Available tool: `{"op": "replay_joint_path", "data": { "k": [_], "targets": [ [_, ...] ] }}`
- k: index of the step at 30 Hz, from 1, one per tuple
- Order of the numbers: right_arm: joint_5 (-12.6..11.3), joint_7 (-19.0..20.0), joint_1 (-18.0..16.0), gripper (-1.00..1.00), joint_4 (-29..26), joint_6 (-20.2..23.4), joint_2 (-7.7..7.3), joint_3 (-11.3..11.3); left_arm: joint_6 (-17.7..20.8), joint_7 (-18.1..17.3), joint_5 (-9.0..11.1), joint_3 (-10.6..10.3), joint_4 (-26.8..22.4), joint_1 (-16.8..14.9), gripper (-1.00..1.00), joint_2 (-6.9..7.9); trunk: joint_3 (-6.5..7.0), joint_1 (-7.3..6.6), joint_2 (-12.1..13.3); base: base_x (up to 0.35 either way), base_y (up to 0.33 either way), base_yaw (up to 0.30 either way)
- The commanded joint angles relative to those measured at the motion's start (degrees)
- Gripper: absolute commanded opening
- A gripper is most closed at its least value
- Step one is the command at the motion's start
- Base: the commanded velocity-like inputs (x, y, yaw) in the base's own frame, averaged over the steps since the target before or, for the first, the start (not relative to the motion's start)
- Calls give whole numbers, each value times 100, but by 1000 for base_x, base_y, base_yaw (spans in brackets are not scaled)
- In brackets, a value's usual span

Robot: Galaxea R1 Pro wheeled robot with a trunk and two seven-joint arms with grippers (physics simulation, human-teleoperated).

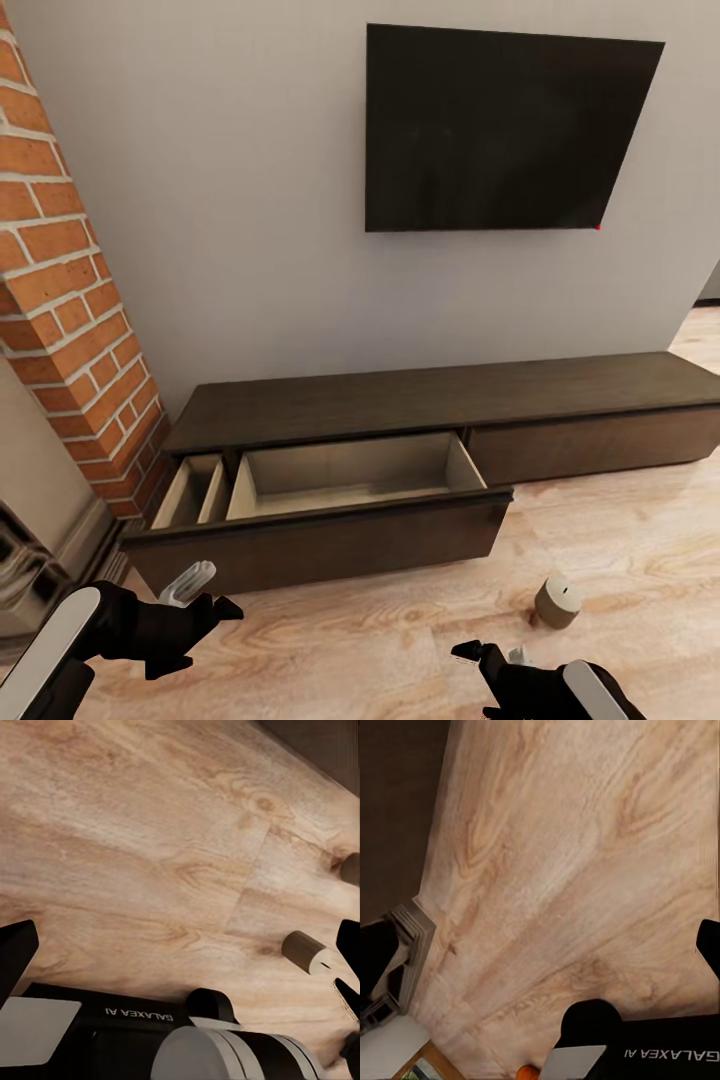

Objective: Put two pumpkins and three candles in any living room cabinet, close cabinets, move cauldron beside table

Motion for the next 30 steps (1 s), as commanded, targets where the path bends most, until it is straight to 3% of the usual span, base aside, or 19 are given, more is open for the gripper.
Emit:
{"op": "replay_joint_path", "data": {
  "k": [1, 10, 15, 20, 24, 27, 28, 30],
  "targets": [
    [47, 38, -2, 100, 0, -86, 6, -19, 5, 57, 53, -5, -4, -4, 100, 3, 13, -24, 39, 0, 0, 0],
    [104, -51, -2, 100, -17, -290, 16, 57, 5, 57, 51, -5, -4, -4, 100, 3, 175, -221, 400, 0, 0, 0],
    [442, -309, -2, 100, -17, -526, 18, 296, 3, 63, 51, -5, -4, -4, 100, 3, 265, -331, 601, 0, 0, 0],
    [836, -966, -2, 100, 5, -1177, 21, 319, -22, 99, 51, -10, -4, -4, 100, -3, 354, -441, 801, 0, 0, 0],
    [893, -1171, -2, 100, -8, -1278, 18, 325, -49, 238, -10, -63, -4, -4, 100, -6, 426, -529, 962, 0, 0, 0],
    [1161, -1203, -2, 100, -96, -1299, -35, 330, -78, 424, -257, -257, 4, -4, 100, -49, 480, -595, 1082, 0, 0, 0],
    [1425, -1210, -2, 100, -176, -1301, -48, 327, -85, 458, -449, -310, 23, -4, 100, -127, 498, -617, 1122, 0, 0, 0],
    [1882, -1215, -2, 100, -241, -1345, -48, 297, -89, 479, -1074, -348, 158, -7, 100, -358, 534, -660, 1202, 0, 0, 0]
  ]
}}
